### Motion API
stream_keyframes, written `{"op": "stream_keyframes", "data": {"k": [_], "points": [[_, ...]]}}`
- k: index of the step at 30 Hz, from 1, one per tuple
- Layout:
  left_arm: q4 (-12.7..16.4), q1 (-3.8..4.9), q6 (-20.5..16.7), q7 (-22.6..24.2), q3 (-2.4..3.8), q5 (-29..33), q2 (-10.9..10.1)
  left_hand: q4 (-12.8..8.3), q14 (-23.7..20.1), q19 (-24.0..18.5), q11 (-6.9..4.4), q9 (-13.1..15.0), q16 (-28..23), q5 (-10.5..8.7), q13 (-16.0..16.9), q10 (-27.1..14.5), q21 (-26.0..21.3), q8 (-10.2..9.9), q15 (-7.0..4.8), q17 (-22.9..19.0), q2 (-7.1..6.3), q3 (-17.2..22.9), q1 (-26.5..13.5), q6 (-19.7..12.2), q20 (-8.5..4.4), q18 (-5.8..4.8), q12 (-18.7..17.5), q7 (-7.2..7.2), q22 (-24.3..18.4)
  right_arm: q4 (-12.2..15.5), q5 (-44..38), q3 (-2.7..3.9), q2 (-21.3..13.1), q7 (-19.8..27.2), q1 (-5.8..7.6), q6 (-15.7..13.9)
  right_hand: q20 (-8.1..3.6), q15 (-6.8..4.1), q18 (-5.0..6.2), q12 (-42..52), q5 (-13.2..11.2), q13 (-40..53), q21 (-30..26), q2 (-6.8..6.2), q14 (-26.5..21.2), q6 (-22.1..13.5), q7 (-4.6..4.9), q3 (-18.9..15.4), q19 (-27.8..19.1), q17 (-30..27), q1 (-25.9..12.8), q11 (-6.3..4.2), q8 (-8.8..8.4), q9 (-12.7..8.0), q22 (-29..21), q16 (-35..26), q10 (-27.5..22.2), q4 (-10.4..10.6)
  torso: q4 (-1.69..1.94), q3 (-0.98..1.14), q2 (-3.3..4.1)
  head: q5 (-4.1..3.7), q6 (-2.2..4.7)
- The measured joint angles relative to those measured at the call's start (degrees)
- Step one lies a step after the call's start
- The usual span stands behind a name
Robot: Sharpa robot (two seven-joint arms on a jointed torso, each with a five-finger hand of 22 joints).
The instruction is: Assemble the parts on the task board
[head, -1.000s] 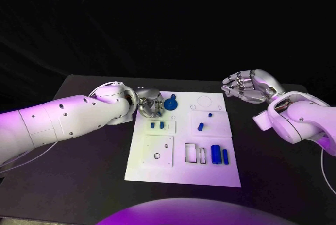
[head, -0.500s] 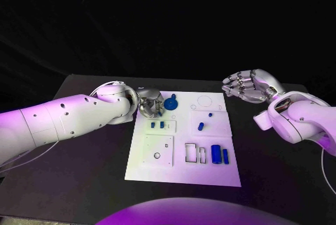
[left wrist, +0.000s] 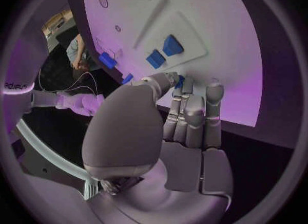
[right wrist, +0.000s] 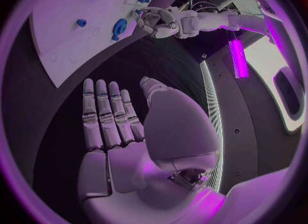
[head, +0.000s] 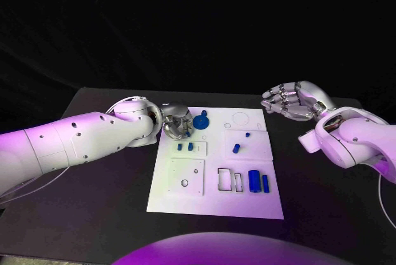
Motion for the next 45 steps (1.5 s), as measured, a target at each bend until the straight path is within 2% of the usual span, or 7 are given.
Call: {"op": "stream_keyframes", "data": {"k": [8, 15, 18, 22, 31, 36, 45], "points": [[-0.03, -0.07, -0.01, 0.0, -0.02, 0.06, -0.02, -0.16, 0.0, -0.2, 0.06, -0.02, 0.02, 0.0, 0.41, -1.53, 0.0, -0.31, 0.0, -0.35, -0.2, -0.15, -0.24, -0.35, 0.2, 0.0, 0.2, -0.31, -0.16, -0.05, 0.01, 0.0, -0.01, -0.02, 0.0, 0.02, 0.0, 0.0, 0.0, 0.0, 0.0, 0.0, 0.0, 0.0, 0.0, 0.0, 0.0, 0.0, 0.0, 0.0, 0.0, 0.0, 0.0, 0.0, 0.0, 0.0, 0.0, 0.0, 0.03, -0.02, 0.0, -0.04, -0.01], [-0.07, -0.25, 0.11, -0.19, -0.17, 0.09, -0.06, -0.31, -0.62, -0.4, 0.72, -1.26, 0.35, 0.0, 1.26, -4.85, 0.0, -3.1, 0.62, -1.69, -0.67, -0.31, -1.42, -4.91, 0.4, 0.0, 1.78, 0.01, -0.45, -0.11, 0.02, 0.0, -0.01, -0.03, 0.0, 0.03, 0.0, 0.0, 0.0, 0.0, 0.0, 0.01, 0.0, 0.0, 0.0, 0.0, 0.0, 0.0, 0.0, -0.13, 0.0, 0.0, 0.0, -0.05, -0.08, 0.0, 0.0, 0.0, 0.07, -0.02, 0.0, -0.01, -0.01], [-0.1, -0.25, 0.12, -0.29, -0.17, 0.1, -0.06, -0.31, -2.14, -1.98, 1.0, -1.59, -0.21, 0.0, 1.29, -6.88, -1.2, -3.61, 1.03, -4.46, -0.98, -0.31, -1.74, -6.16, 0.73, -0.01, 2.16, 0.2, -1.89, -0.17, 0.03, 0.0, -0.01, -0.03, 0.0, 0.06, 0.0, 0.0, 0.0, 0.0, 0.0, 0.01, 0.0, 0.0, 0.0, 0.0, 0.0, 0.0, 0.0, -0.13, 0.0, 0.0, 0.0, -0.05, -0.11, 0.0, 0.0, 0.0, 0.07, -0.02, 0.0, 0.05, -0.01], [-0.15, -0.25, 0.12, -0.4, -0.16, 0.09, -0.08, -0.31, -3.39, -3.27, 1.57, -1.62, -1.22, 0.0, 1.29, -7.95, -2.23, -3.61, 1.32, -7.28, -0.75, -0.31, -1.96, -6.25, 1.01, 0.0, 2.17, 0.31, -3.51, -0.34, 0.08, 0.0, 0.0, -0.03, -0.05, 0.17, 0.0, 0.0, 0.0, 0.0, 0.0, 0.01, 0.0, 0.0, 0.0, 0.0, 0.0, 0.0, 0.0, -0.19, 0.0, 0.0, 0.0, -0.12, -0.18, 0.0, 0.0, 0.0, 0.04, -0.02, 0.0, 0.1, -0.04], [-0.23, -0.24, 0.08, -0.55, -0.15, 0.03, -0.14, -0.31, -3.63, -3.74, 1.73, -1.61, -1.45, 0.0, 1.35, -9.18, -2.71, -3.61, 1.56, -8.25, -0.98, -0.31, -2.19, -6.24, 1.22, -0.01, 2.46, 0.31, -4.2, -0.45, 0.18, 0.0, -0.09, -0.04, -0.16, 0.41, 0.0, 0.22, 0.0, 0.0, 0.0, -0.04, 0.0, 0.0, -0.22, 0.0, 0.0, 0.0, 0.0, -0.51, 0.0, 0.0, -0.25, -0.25, -0.48, 0.0, 0.0, 0.0, 0.01, 0.0, 0.0, 0.13, -0.04], [-0.27, -0.2, 0.01, -0.57, -0.1, 0.03, -0.38, -0.31, -5.86, -5.52, 2.51, -1.66, -2.1, 0.0, 1.45, -13.43, -4.2, -3.61, 2.36, -11.43, -1.43, -0.31, -2.63, -6.95, 2.03, -0.01, 3.23, 0.02, -5.98, -0.61, 0.13, 0.0, -0.15, -0.19, -0.16, 0.84, 0.0, 0.21, 0.0, 0.0, 0.0, -0.03, 0.0, 0.38, -0.21, 0.55, 0.1, 0.0, 0.0, -0.61, 0.41, -0.32, -0.24, -0.39, -0.73, 0.0, -0.32, 0.0, 0.0, 0.0, 0.0, 0.05, -0.03], [-0.29, -0.19, -0.67, -0.57, -0.05, 0.04, -1.97, -0.91, -8.0, -7.26, 3.3, -1.81, -2.55, 0.0, 0.99, -17.25, -5.32, -3.3, 3.07, -15.34, -1.43, -1.32, -2.63, -8.79, 2.55, -0.01, 4.65, -0.43, -7.94, -1.67, -1.34, -0.01, -0.23, -1.14, -0.18, 2.62, -0.69, -0.81, 0.0, -0.51, -0.59, -0.03, 0.44, -1.77, 1.26, 1.68, 0.38, 0.39, 1.12, -0.61, 3.59, -1.11, -1.2, -1.33, -1.28, 2.64, -1.11, -1.81, 0.0, -0.03, -0.01, -0.16, 0.03]]}}
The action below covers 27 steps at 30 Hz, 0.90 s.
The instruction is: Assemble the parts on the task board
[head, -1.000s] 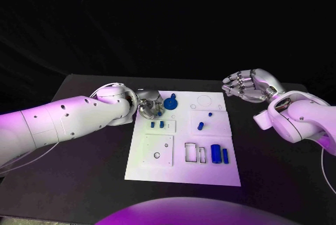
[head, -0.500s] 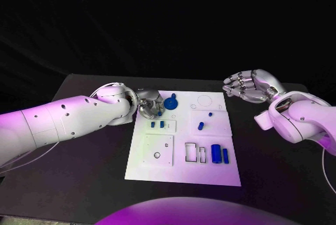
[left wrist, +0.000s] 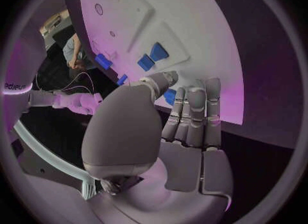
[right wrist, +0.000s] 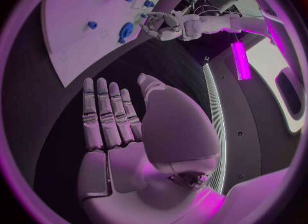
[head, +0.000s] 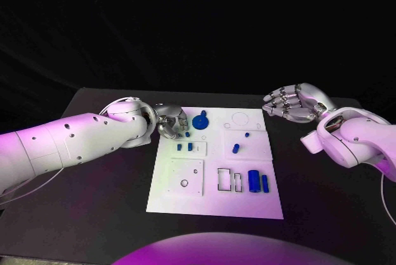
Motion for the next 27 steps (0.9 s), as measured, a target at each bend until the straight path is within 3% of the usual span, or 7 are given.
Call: {"op": "stream_keyframes", "data": {"k": [5, 9, 12, 16, 22, 24, 27], "points": [[-0.4, -0.06, -0.92, 0.0, 0.25, 0.11, -1.34, 0.11, -0.2, -0.1, 0.06, 0.0, 0.0, 0.0, 0.01, -0.47, 0.0, 0.71, -0.09, -0.63, -0.03, -0.11, 0.42, -0.22, 0.1, 0.0, 0.67, 0.22, 0.0, -0.57, -2.19, 0.0, 0.05, -0.98, 0.0, 1.26, -1.03, -1.16, 0.0, -0.3, -0.21, 0.0, 1.76, -0.77, 3.39, 2.2, 0.15, 1.44, 3.22, 0.48, 2.78, -0.56, -0.87, -0.64, 0.07, 2.6, 0.52, -1.62, 0.03, 0.0, -0.01, -0.08, 0.16], [0.16, -0.04, -3.19, 0.96, 0.6, 1.3, -3.33, -2.17, -2.14, -0.76, -0.58, 0.13, -1.46, 0.0, -0.02, 2.51, 1.59, 3.26, -0.72, -4.59, -0.18, 3.99, 2.45, 1.57, -0.56, 0.0, 3.57, 2.21, 1.07, -1.12, -5.61, 0.0, 0.3, -2.11, 0.0, 2.42, -4.45, -4.01, -0.01, -1.01, -0.21, -0.14, 7.21, -1.35, 11.54, 6.69, 0.16, 5.51, 9.6, 2.75, 5.57, -2.45, -1.02, -1.27, 3.15, 6.6, 5.19, -4.48, 0.01, 0.0, -0.03, -0.16, 0.25], [1.54, 0.0, -5.77, 2.77, 0.73, 3.49, -5.27, -3.64, -3.41, -1.82, -0.94, 0.11, -3.05, 0.0, -0.24, 4.33, 2.71, 4.39, -1.32, -7.61, -0.64, 6.88, 1.99, 3.02, -1.28, 0.0, 5.02, 2.25, 1.99, -1.49, -9.37, 0.0, 0.57, -3.2, 0.0, 3.41, -7.19, -6.21, -0.01, -3.43, -0.21, -0.15, 14.46, -1.58, 18.79, 9.97, -0.74, 7.6, 12.72, 5.58, 5.56, -3.95, -1.71, -1.88, 8.73, 10.18, 9.75, -6.48, -0.01, -0.01, -0.04, -0.44, 0.42], [3.43, 0.03, -9.34, 6.15, 0.8, 9.2, -7.29, -4.37, -5.49, -3.83, -1.26, -0.16, -6.04, 0.0, -0.4, 4.79, 2.57, 5.22, -1.34, -9.63, -1.2, 7.89, 0.84, 3.4, -1.33, 0.0, 6.33, 2.38, 2.21, -1.79, -15.84, 0.01, 1.28, -5.16, 0.0, 4.96, -8.99, -7.94, -0.01, -8.7, -0.85, 0.04, 25.1, -3.13, 24.28, 12.28, -1.65, 10.85, 12.52, 12.55, 2.6, -5.07, -4.03, -2.83, 18.25, 16.47, 15.16, -7.99, 0.0, -0.01, -0.04, -1.2, 0.66], [7.19, 0.03, -13.35, 12.98, 0.81, 25.54, -9.61, -2.15, -5.29, -4.35, -1.5, -0.29, -7.87, 0.0, -0.47, 6.45, -1.0, 6.45, -1.43, -10.83, 1.08, 5.16, -2.58, 3.92, -0.89, -0.01, 8.16, 1.94, -0.4, -2.41, -27.79, 0.02, 3.59, -9.22, 0.0, 7.48, -9.24, -8.71, -0.01, -12.13, -1.43, 0.4, 33.23, -4.34, 26.9, 13.2, -2.57, 12.85, 13.14, 20.11, 0.04, -5.6, -5.14, -2.63, 25.76, 25.84, 16.94, -8.4, 0.0, -0.07, -0.01, -2.64, 1.15], [8.58, 0.03, -14.31, 15.66, 0.81, 32.01, -10.03, -1.68, -5.27, -3.83, -1.78, -0.23, -8.21, 0.0, -0.67, 7.05, -2.12, 6.67, -1.46, -11.01, 1.16, 4.45, -3.3, 4.35, -1.2, 0.0, 8.17, 1.86, -1.24, -2.88, -31.99, 0.02, 4.6, -10.85, 0.0, 8.47, -9.22, -8.71, -0.17, -13.04, -1.43, 0.4, 40.33, -4.75, 26.9, 13.22, -2.59, 13.39, 16.34, 24.55, -0.5, -5.6, -5.64, -2.47, 32.4, 31.78, 16.94, -8.31, 0.0, -0.09, -0.01, -3.04, 1.27], [9.81, 0.01, -14.98, 19.31, 0.81, 40.88, -10.2, -1.36, -4.33, -2.54, -2.22, -0.16, -8.21, 0.0, -0.98, 8.58, -3.44, 6.83, -2.05, -11.02, 1.59, 3.55, -3.84, 4.95, -1.45, -0.01, 8.17, 1.26, -2.41, -3.73, -37.2, 0.01, 5.99, -12.95, -0.06, 9.75, -9.12, -8.71, -2.7, -14.53, -1.87, 0.4, 52.85, -5.71, 26.9, 12.76, -2.76, 14.43, 21.63, 34.93, -1.45, -5.56, -6.53, -2.09, 44.1, 45.62, 16.12, -8.09, 0.07, -0.14, -0.01, -3.68, 1.44]]}}
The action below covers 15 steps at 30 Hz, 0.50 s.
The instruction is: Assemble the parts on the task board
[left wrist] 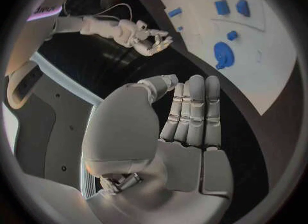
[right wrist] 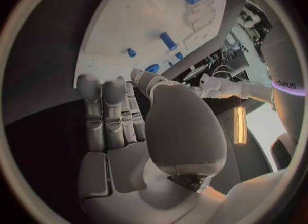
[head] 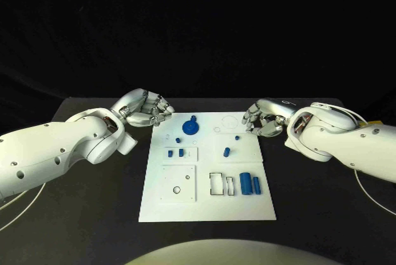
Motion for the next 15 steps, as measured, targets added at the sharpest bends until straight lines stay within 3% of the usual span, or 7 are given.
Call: {"op": "stream_keyframes", "data": {"k": [3, 6, 8, 15], "points": [[0.77, -0.01, -0.1, 2.89, 0.0, 7.23, 0.0, 0.13, 0.65, 1.09, -0.78, 0.36, -0.34, 0.0, -0.36, 2.5, -1.5, 0.2, -0.58, 0.09, 0.52, -1.52, -0.52, 1.44, -0.54, 0.0, -0.85, -0.84, -1.25, -0.36, -3.61, -0.02, 1.01, -1.48, -0.38, 0.93, 0.19, 0.2, -0.43, -0.92, 0.0, 0.0, 6.72, -0.13, 0.2, -0.03, 0.02, 0.22, 2.51, 5.84, -0.12, 0.36, -0.03, 0.5, 6.35, 8.11, -1.12, -0.07, 0.06, 0.0, 0.01, -0.25, 0.2], [1.41, -0.02, -0.1, 5.23, -0.02, 13.13, 0.0, 0.22, 0.69, 1.45, -1.2, 0.47, -0.34, 0.0, -0.58, 3.07, -1.9, 0.19, -0.62, 0.24, 0.61, -1.77, -0.61, 1.73, -0.49, 0.0, -1.34, -1.12, -1.69, -0.62, -6.29, -0.11, 1.95, -2.57, -0.83, 1.82, 0.38, 0.2, -0.44, -1.08, -0.24, 0.0, 8.42, -0.35, 0.2, -0.03, 0.02, 0.53, 2.87, 7.44, -0.35, 0.43, -0.28, 0.7, 8.05, 10.49, -1.41, -0.07, 0.05, 0.0, 0.02, -0.29, 0.32], [1.73, -0.02, -0.06, 6.4, -0.02, 16.26, 0.0, 0.39, 0.81, 1.78, -1.19, 0.58, -0.34, 0.0, -0.85, 4.12, -2.45, 0.2, -0.73, 0.37, 0.83, -1.94, -0.83, 2.35, -0.82, 0.01, -2.24, -1.32, -2.02, -0.87, -7.71, -0.15, 2.53, -3.14, -1.07, 2.36, 0.39, 0.2, -1.29, -1.08, -0.45, 0.0, 9.41, -0.12, 0.2, -0.03, 0.02, 0.53, 3.27, 8.39, -0.58, 0.43, -0.28, 0.8, 8.98, 11.83, -1.41, -0.07, 0.03, 0.0, 0.02, -0.28, 0.35], [2.77, -0.02, 0.0, 9.0, -0.03, 23.45, 0.01, 0.07, 1.0, 2.37, -1.41, 0.66, -0.58, 0.0, -1.54, 5.32, -3.15, -0.84, -0.93, 0.64, 0.83, -2.24, -0.83, 3.0, -1.0, 0.0, -4.84, -1.28, -2.68, -1.62, -11.27, -0.25, 4.3, -4.67, -2.04, 3.09, 0.7, 0.64, -1.35, -1.53, -0.67, -0.01, 11.3, -0.36, 0.18, -0.6, 0.58, 0.69, 3.58, 10.51, -0.8, 0.84, -0.7, 0.96, 10.99, 14.89, -1.82, -0.23, -0.01, 0.03, 0.03, -0.19, 0.36]]}}
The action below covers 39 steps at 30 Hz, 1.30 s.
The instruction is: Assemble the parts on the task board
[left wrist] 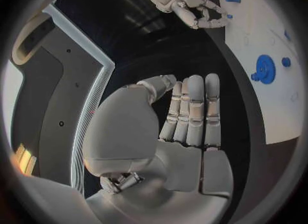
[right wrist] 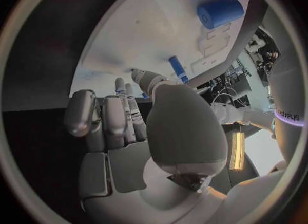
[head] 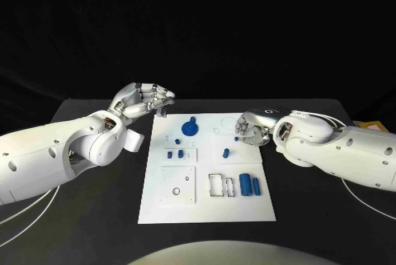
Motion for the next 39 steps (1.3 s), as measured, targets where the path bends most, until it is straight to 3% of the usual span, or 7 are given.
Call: {"op": "stream_keyframes", "data": {"k": [6, 13, 15, 18, 26, 37, 39], "points": [[0.16, -0.01, -0.02, 0.8, -0.01, 2.61, 0.07, -0.15, -0.21, 0.41, 1.05, -0.36, -0.03, 0.0, -0.08, -0.42, -0.58, -2.22, 0.44, 0.24, -0.36, -0.48, -0.36, -1.39, 0.41, -0.01, -1.81, 1.51, -0.43, -0.07, -1.53, 0.0, 0.91, -0.76, -0.47, 0.23, 0.19, 0.0, 0.01, 0.0, 0.0, 0.0, 1.12, 0.0, 0.0, 0.0, 0.0, 0.0, 0.62, 0.75, 0.0, 0.2, 0.0, 0.17, 1.03, 1.04, -0.2, 0.0, 0.04, 0.07, 0.04, 0.31, -0.15], [-0.07, -0.01, -0.07, 0.99, -0.02, 4.07, 0.09, -0.31, -0.34, 0.61, 1.25, -0.37, -0.03, 0.0, -0.08, -0.63, -0.58, -2.47, 0.73, 0.36, -0.37, -0.64, -0.37, -1.59, 0.61, 0.0, -2.05, 1.71, -0.49, 0.0, -2.39, 0.06, 1.48, -1.3, -0.87, 0.48, 0.2, 0.2, 0.0, 0.0, 0.0, 0.24, 2.69, 0.0, 0.21, 0.0, 0.0, 0.33, 1.45, 1.38, 0.0, 0.19, 0.0, 0.47, 2.52, 2.43, -0.19, -0.33, -0.05, 0.07, 0.06, 0.72, -0.19], [-0.13, -0.01, -0.09, 0.99, -0.02, 4.31, 0.1, -0.31, -0.33, 0.61, 1.25, -0.37, -0.03, 0.0, -0.08, -0.63, -0.79, -2.67, 0.73, 0.36, -0.37, -0.64, -0.37, -1.59, 0.61, 0.0, -2.27, 1.71, -0.49, -0.06, -2.54, 0.12, 1.64, -1.41, -0.93, 0.47, 0.3, 0.2, -0.9, 0.46, -0.21, 0.41, 3.39, 0.0, 0.21, 0.0, 0.0, 0.45, 1.54, 1.57, 0.0, 0.01, 0.0, 0.55, 3.19, 2.82, 0.45, -0.38, -0.05, 0.07, 0.06, 0.78, -0.19], [-0.18, -0.01, -0.12, 0.97, -0.02, 4.63, 0.14, -0.47, -0.55, 0.61, 1.7, -0.46, -0.03, 0.0, -0.08, -1.08, -0.79, -3.2, 0.95, 0.46, -0.38, -0.8, -0.37, -2.06, 0.61, 0.0, -2.66, 2.18, -0.49, -0.25, -2.76, 0.18, 1.91, -1.61, -1.0, 0.45, 0.27, 0.2, -0.9, 0.7, -0.56, 0.67, 3.59, 0.07, 0.21, 0.22, 0.22, 0.98, 1.57, 1.67, 0.08, -0.11, 0.0, 0.76, 3.64, 3.23, 0.73, -0.62, -0.01, 0.1, 0.06, 0.87, -0.23], [-0.21, -0.01, -0.18, 0.61, -0.02, 5.17, 0.4, -0.81, -0.91, 0.81, 2.39, -0.48, -0.14, 0.0, 0.08, -1.81, -0.79, -3.67, 1.3, 0.58, -0.13, -0.78, -0.12, -2.63, 0.82, 0.01, -2.66, 2.74, -0.49, -0.81, -3.27, 0.4, 2.48, -2.33, -1.25, 0.46, 0.1, 0.2, -0.9, 1.35, -2.58, 1.24, 5.14, 1.31, 0.21, 0.83, 0.02, 1.99, 2.15, 1.85, 0.37, -0.42, 0.0, 1.31, 4.36, 4.2, 1.45, -0.72, 0.01, 0.09, 0.03, 1.07, -0.46], [-0.54, 0.0, -0.18, -0.58, -0.02, 5.44, 0.37, -0.96, -1.15, 0.61, 2.67, -0.48, -0.25, 0.0, 0.19, -2.49, -0.79, -3.84, 1.55, 0.69, -0.13, -0.94, -0.12, -3.14, 1.02, 0.0, -2.66, 2.83, -0.54, -0.49, -4.76, 0.76, 2.76, -3.8, -1.82, 0.53, -0.55, -0.24, -0.9, 3.08, -3.19, 1.97, 7.41, 1.99, 0.0, 2.92, -0.84, 2.87, 3.2, 2.24, 0.78, -1.17, 1.5, 2.27, 4.36, 5.56, 3.22, -1.59, -0.05, 0.1, -0.01, 1.13, -0.7], [-0.57, 0.0, -0.17, -0.78, -0.02, 5.47, 0.34, -0.96, -1.16, 0.6, 2.67, -0.48, -0.25, 0.0, 0.18, -2.49, -0.79, -3.84, 1.55, 0.69, -0.13, -0.94, -0.12, -3.14, 1.03, 0.0, -2.66, 2.83, -0.53, -0.3, -5.12, 0.78, 2.73, -4.05, -1.92, 0.43, -0.64, -0.45, -1.77, 3.44, -3.23, 2.15, 7.98, 2.29, 0.22, 3.4, -1.32, 3.24, 3.69, 2.3, 1.09, -1.36, 2.01, 2.59, 4.35, 5.8, 3.61, -2.01, -0.04, 0.1, -0.01, 1.13, -0.76]]}}
